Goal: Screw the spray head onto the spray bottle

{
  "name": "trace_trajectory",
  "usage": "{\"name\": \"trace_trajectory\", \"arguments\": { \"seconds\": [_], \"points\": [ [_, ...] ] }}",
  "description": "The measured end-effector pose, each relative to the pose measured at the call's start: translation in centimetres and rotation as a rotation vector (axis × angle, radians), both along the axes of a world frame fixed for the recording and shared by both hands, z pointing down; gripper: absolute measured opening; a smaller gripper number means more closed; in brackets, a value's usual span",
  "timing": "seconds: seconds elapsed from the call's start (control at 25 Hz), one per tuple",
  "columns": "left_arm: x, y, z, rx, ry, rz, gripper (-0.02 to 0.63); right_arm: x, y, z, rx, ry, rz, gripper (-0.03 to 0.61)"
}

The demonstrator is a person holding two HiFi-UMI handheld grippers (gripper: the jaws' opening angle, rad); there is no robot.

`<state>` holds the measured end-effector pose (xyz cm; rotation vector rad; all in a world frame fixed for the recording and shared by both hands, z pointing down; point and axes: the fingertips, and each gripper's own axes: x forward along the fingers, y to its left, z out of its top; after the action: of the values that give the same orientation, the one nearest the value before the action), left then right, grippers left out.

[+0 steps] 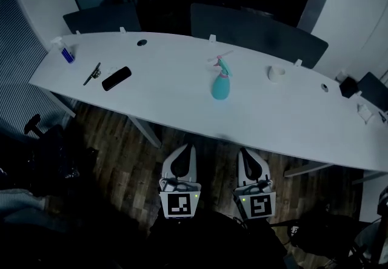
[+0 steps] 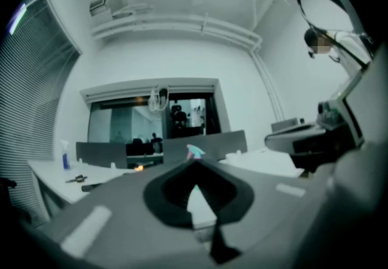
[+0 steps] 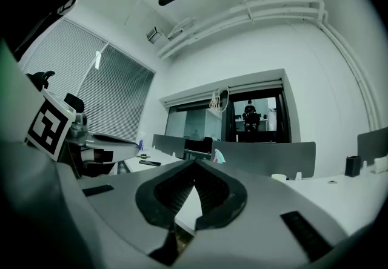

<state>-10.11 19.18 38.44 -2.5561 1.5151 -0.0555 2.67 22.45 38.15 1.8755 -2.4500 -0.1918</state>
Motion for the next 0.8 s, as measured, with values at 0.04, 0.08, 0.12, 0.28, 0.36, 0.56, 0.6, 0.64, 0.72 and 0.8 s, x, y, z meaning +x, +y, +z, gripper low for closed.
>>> {"name": "trace_trajectory", "arguments": {
  "seconds": [0.04,0.08,0.12,0.28,0.36,0.56,0.6,0.64,0.72,0.8],
  "points": [
    [0.0,0.5,-0.1,-0.001,0.003,-0.003,0.004,-0.1,0.4,-0.2,0.003,0.005,-0.008,0.006],
    [0.1,1.0,0.0,-0.008,0.005,-0.005,0.005,-0.3,0.8,-0.4,0.007,0.013,-0.016,0.006],
    [0.2,1.4,0.1,-0.016,0.009,-0.005,0.003,-0.3,1.1,-0.4,0.011,0.020,-0.022,0.006],
    [1.1,2.4,-0.9,0.011,0.000,0.013,0.004,-0.1,1.8,-0.6,0.016,0.012,-0.033,0.006],
    [1.4,2.8,-1.6,0.032,-0.004,0.018,0.004,-0.1,2.0,-0.7,0.016,0.009,-0.037,0.006],
    [1.8,3.0,-1.4,0.014,0.002,0.021,0.004,-0.1,2.0,-0.8,0.014,0.002,-0.041,0.006],
    [1.8,3.0,-1.4,0.006,0.010,0.019,0.004,0.0,2.0,-0.8,0.013,0.000,-0.041,0.006],
    [1.9,2.9,-1.5,0.002,0.015,0.018,0.004,0.1,1.9,-0.8,0.013,-0.002,-0.042,0.006],
    [1.9,2.8,-1.7,0.006,0.006,0.019,0.004,0.2,1.8,-0.8,0.014,-0.003,-0.043,0.006],
    [1.9,2.7,-1.7,0.013,0.003,0.017,0.004,0.2,1.7,-0.8,0.013,-0.004,-0.045,0.006]
  ]
}}
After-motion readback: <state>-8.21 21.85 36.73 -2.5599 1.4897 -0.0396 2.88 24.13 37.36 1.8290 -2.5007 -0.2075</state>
